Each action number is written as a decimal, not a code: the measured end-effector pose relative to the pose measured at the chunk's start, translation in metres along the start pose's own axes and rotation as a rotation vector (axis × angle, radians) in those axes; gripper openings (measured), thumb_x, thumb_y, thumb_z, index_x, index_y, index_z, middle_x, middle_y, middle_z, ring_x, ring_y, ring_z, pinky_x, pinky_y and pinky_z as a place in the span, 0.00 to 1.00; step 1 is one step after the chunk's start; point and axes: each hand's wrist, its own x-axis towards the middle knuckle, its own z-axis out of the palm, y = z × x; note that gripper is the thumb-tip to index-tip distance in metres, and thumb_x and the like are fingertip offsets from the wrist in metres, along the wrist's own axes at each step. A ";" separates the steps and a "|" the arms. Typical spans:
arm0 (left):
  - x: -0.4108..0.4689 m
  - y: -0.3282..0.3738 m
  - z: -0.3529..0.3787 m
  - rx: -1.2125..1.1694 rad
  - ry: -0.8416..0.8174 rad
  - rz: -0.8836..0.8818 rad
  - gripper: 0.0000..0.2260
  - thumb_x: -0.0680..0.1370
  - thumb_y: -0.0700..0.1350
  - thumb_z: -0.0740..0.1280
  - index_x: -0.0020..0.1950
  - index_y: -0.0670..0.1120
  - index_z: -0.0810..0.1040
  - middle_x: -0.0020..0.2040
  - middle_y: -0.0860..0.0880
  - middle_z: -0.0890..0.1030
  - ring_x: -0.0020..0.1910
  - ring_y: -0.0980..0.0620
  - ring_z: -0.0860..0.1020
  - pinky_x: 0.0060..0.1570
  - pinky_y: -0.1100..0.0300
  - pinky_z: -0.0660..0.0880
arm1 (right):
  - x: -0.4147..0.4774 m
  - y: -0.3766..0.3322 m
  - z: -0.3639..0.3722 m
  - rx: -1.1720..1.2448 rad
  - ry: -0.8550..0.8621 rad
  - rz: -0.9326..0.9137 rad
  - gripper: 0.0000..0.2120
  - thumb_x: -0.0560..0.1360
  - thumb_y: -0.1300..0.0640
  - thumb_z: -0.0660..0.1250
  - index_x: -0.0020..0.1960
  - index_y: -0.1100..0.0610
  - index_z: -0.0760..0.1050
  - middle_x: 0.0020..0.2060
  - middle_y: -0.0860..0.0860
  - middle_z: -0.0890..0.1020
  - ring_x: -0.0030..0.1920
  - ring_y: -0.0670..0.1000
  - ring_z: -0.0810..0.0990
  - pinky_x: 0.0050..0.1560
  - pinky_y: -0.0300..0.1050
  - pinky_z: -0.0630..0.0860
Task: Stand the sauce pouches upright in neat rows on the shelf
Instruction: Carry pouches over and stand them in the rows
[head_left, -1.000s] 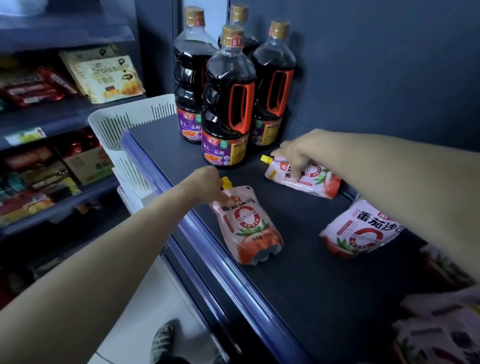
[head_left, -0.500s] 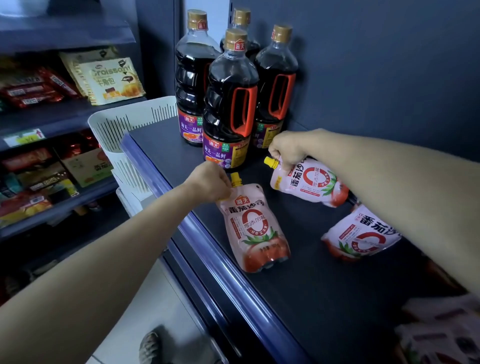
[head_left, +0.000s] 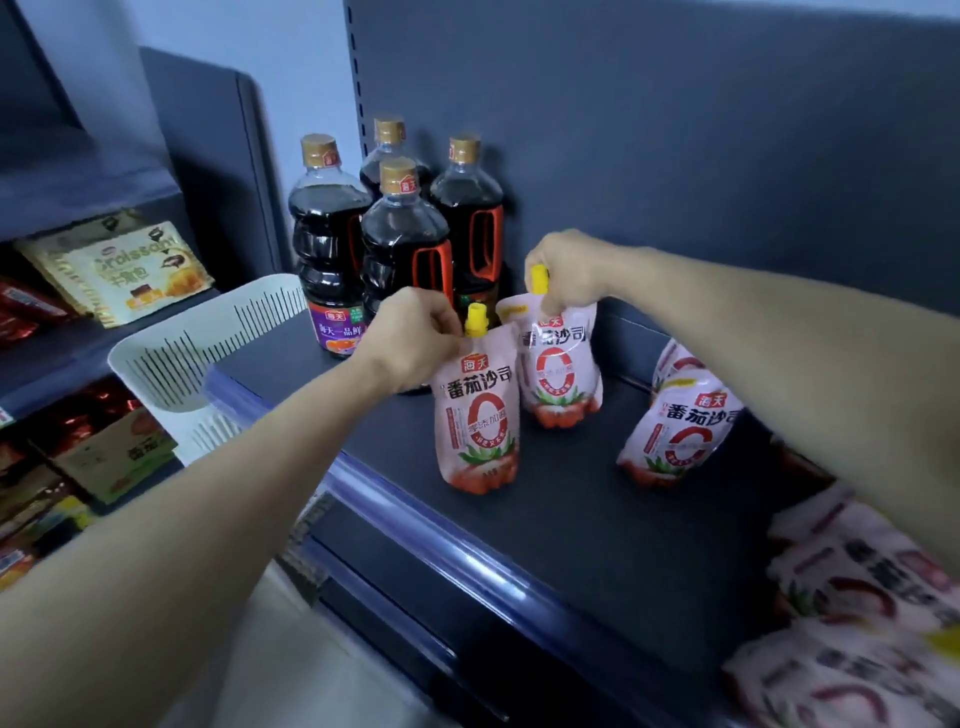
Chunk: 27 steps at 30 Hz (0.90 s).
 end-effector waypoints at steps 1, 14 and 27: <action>0.000 0.000 -0.003 0.006 -0.012 0.029 0.11 0.70 0.39 0.72 0.31 0.47 0.74 0.30 0.51 0.76 0.29 0.55 0.72 0.28 0.64 0.69 | -0.004 -0.002 -0.001 0.024 -0.003 0.033 0.12 0.65 0.61 0.75 0.48 0.60 0.80 0.41 0.55 0.80 0.40 0.54 0.75 0.33 0.41 0.68; 0.002 -0.024 -0.025 0.021 -0.315 0.178 0.05 0.71 0.39 0.71 0.36 0.39 0.80 0.31 0.48 0.75 0.30 0.56 0.69 0.31 0.63 0.67 | -0.059 -0.041 0.003 0.095 0.002 0.344 0.17 0.76 0.57 0.65 0.58 0.69 0.77 0.58 0.65 0.79 0.59 0.64 0.77 0.54 0.53 0.76; -0.009 -0.015 -0.006 -0.035 -0.394 0.280 0.06 0.70 0.41 0.73 0.33 0.45 0.82 0.33 0.46 0.81 0.32 0.55 0.73 0.34 0.63 0.70 | -0.144 -0.047 -0.004 0.054 -0.074 0.577 0.17 0.77 0.51 0.63 0.56 0.63 0.80 0.60 0.59 0.79 0.61 0.56 0.74 0.61 0.48 0.74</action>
